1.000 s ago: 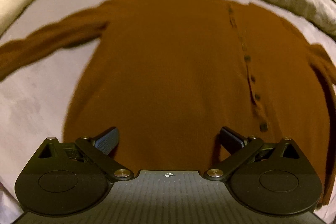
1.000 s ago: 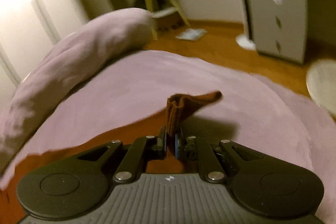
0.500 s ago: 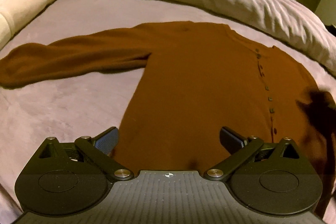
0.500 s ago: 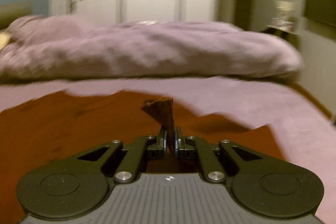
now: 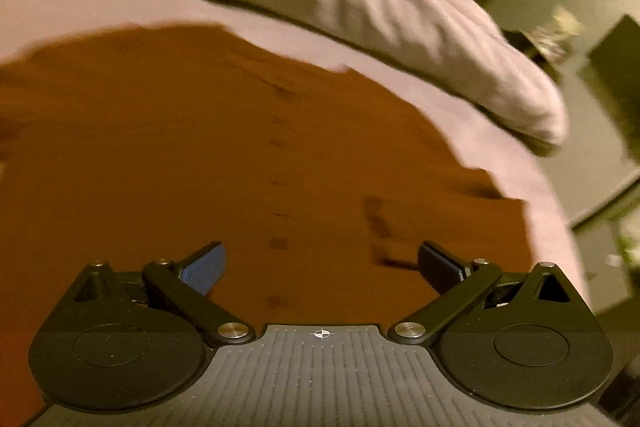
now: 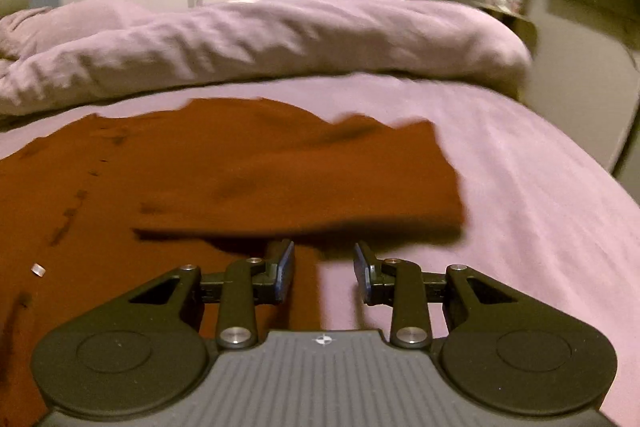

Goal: Fold small clothes

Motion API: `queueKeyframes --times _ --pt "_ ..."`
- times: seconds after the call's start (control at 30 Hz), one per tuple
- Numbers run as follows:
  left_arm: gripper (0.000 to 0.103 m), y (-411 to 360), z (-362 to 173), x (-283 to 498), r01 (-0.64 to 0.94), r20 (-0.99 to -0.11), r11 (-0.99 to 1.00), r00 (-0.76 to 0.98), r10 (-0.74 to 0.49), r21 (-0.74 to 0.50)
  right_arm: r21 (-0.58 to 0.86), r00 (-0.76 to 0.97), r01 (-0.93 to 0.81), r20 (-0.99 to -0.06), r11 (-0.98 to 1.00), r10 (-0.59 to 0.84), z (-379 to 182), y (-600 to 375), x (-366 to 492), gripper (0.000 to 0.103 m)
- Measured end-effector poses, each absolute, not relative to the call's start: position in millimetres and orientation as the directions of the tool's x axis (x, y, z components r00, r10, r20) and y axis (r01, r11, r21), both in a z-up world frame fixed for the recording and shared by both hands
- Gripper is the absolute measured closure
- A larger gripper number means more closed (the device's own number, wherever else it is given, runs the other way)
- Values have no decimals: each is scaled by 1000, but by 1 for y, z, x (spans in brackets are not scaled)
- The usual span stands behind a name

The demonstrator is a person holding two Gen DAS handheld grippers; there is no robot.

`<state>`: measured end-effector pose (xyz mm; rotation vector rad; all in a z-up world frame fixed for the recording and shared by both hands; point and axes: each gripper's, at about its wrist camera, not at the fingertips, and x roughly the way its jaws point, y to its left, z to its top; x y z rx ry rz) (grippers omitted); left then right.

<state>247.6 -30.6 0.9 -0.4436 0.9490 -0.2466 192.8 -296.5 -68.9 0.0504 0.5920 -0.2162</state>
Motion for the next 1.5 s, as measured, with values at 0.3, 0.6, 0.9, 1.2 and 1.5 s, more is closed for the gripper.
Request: queueKeyframes --times 0.3,0.6,0.9,1.2,1.5 --pt "28 -92 -42 297 26 -779 871 436 -452 -491 -19 823 223 -532 975 -199 -84 -327 156 71" --pt "68 -107 -46 312 86 -756 857 432 -492 -508 -5 803 301 -538 954 -257 -92 -337 172 70" --pt "89 -97 -29 314 126 -713 841 473 -517 -526 -94 771 323 -551 942 -319 -93 -328 182 60" --pt "90 -7 13 313 40 -706 949 659 -260 -313 -128 747 331 -571 935 -342 -87 -322 188 60" --pt "77 84 -27 307 -192 -794 943 598 -106 -271 -107 791 247 -552 963 -264 -74 -297 197 55"
